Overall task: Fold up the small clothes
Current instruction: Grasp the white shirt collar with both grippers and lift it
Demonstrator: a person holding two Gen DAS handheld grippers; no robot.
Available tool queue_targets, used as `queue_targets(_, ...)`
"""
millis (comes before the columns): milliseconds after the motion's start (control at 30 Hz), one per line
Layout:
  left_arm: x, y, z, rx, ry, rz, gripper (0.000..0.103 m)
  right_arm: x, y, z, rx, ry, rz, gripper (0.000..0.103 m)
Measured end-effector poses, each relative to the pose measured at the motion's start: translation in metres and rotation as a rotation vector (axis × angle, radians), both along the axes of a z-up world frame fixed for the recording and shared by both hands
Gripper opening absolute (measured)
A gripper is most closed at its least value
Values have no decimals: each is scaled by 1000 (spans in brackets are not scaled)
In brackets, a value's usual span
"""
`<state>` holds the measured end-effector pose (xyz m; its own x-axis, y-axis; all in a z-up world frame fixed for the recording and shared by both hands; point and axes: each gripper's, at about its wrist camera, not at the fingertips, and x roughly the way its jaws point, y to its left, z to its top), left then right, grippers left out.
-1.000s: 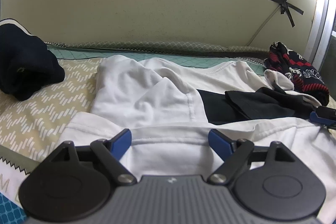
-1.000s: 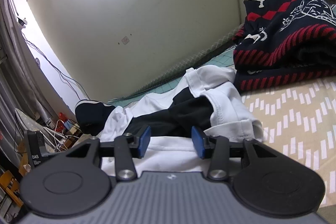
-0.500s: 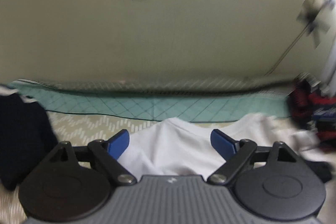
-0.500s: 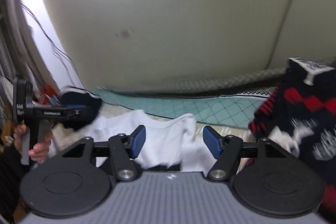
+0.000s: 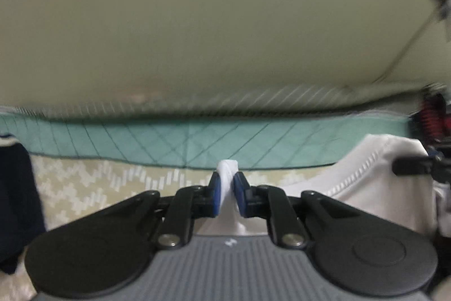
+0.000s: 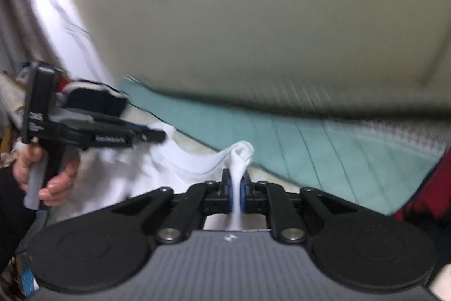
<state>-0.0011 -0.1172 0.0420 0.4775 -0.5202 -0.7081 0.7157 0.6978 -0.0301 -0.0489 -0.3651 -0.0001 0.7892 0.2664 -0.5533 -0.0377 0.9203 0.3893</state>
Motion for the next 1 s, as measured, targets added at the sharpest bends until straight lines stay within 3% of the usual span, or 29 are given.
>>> queue_targets(133,-56,56,40,-143,-53,-56,11,-53,32,53,-105,-140,75,4)
queue_targets(233,-109,106,49,-204,-90,-93,11,-102,66,73,-192,-198,146,4)
queue_targets(333,-150,150,41,-224,-96,-104,11,-157,107,72,-290,-239,213,4)
queue_targets(467,-186,197,1,-216,-7,-69,12,-211,150,40,-313,-204,249,4)
queue_targets(533,-197,210,-19,-193,49,-39,19,-229,170,17,-347,-174,256,5)
queue_targets(667,-202,238,-37,-204,110,-18,28,-242,181,-17,-257,-80,216,11)
queue_targets(733,-201,256,-24,-273,95,-18,50,-251,181,-13,-221,-86,221,30)
queue_targets(800,-198,276,-6,-335,33,32,64,-267,170,1,-148,-125,234,41)
queue_targets(900,-178,293,10,-377,5,104,82,-288,146,26,-60,-230,183,47)
queue_targets(1000,-148,285,11,-371,40,123,85,-301,119,49,-45,-311,-14,56)
